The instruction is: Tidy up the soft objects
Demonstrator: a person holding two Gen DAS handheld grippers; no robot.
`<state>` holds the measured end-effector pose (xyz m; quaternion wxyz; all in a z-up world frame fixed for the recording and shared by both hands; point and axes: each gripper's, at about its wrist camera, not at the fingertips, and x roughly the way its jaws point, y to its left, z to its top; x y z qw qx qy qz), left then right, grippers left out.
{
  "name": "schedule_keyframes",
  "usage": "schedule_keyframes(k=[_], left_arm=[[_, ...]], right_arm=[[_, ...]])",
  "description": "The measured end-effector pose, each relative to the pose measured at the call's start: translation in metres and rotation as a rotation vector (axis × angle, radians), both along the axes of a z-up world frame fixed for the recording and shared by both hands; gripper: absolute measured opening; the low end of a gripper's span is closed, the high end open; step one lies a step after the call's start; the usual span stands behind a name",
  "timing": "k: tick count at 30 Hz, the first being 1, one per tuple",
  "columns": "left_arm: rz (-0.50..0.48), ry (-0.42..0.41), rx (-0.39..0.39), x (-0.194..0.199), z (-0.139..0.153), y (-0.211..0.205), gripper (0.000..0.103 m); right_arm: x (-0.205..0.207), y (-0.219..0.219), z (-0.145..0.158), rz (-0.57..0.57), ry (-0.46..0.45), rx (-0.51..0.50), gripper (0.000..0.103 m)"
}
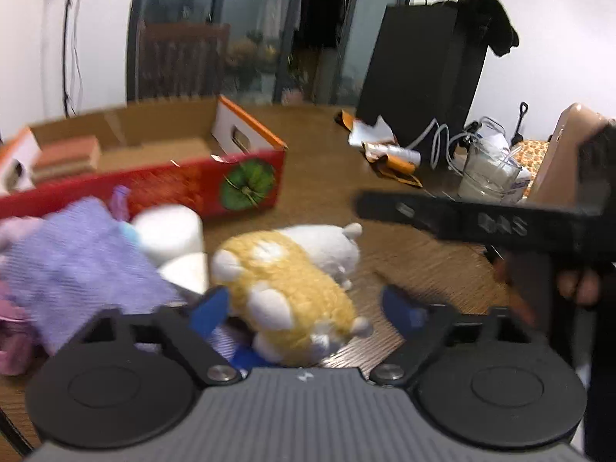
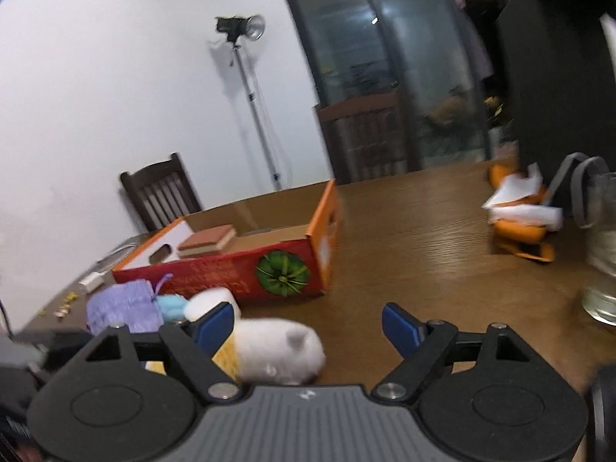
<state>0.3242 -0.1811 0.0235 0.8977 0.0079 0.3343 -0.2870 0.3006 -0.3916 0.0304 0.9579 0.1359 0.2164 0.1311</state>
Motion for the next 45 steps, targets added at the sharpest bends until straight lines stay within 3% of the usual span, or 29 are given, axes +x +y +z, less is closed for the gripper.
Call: schedule_keyframes(k=[2,6,8,11,14,16,22,24,25,26,31,34,38,41,45], left_arm=[[0.014,0.024,0.009,0.01,-0.006,-0.004,0.054],[-0.035,0.052,-0.037,0.019,-0.009,0.0,0.051],[-0.051,0.048,-0.03,0.022,-0.008,-0.002,0.051],[-0.063,0.049,-0.017,0.026,-0.007,0.002,0.055],[-0.008,-0.028,0.047,0.023,-0.004,0.009,0.058],[0.028,-0.064,0.08,0.022,-0.004,0.015,0.058],[-0.028,-0.027,-0.065,0.021,0.005,0.029,0.062],[-0.009,-0.002,-0.081,0.028,0.004,0.031,0.066],[0.006,0.018,-0.087,0.033,0.002,0.032,0.066],[0.019,0.034,-0.092,0.038,-0.001,0.03,0.066],[0.031,0.089,-0.136,0.049,-0.008,0.032,0.065],[0.036,0.105,-0.158,0.054,-0.01,0.034,0.057],[0.04,0.088,-0.168,0.048,-0.008,0.034,0.054],[0.025,0.058,-0.211,0.044,0.008,0.038,0.054],[0.017,-0.01,-0.248,0.059,0.042,0.045,0.054]], right_arm=[[0.025,0.002,-0.001,0.027,0.017,-0.015,0.081],[0.071,0.01,-0.011,0.113,0.104,-0.009,0.068],[0.082,0.013,-0.016,0.145,0.146,0.0,0.052],[0.074,0.005,-0.02,0.152,0.158,0.059,0.038],[0.047,-0.006,-0.019,0.063,0.174,0.031,0.024],[0.024,-0.004,-0.024,0.023,0.202,0.002,0.024],[-0.031,-0.01,-0.021,-0.057,0.124,0.058,0.035],[-0.039,-0.009,-0.015,-0.047,0.102,0.072,0.046],[-0.04,-0.007,-0.015,-0.034,0.094,0.088,0.057],[-0.039,-0.004,-0.015,-0.02,0.092,0.097,0.059],[-0.027,0.036,-0.021,0.047,0.089,0.012,0.058],[-0.019,0.052,-0.025,0.057,0.104,-0.056,0.058],[-0.014,0.062,-0.029,0.06,0.132,-0.072,0.049],[-0.017,0.055,-0.017,0.039,0.121,-0.049,0.045],[-0.009,0.046,0.025,0.065,0.036,-0.049,0.045]])
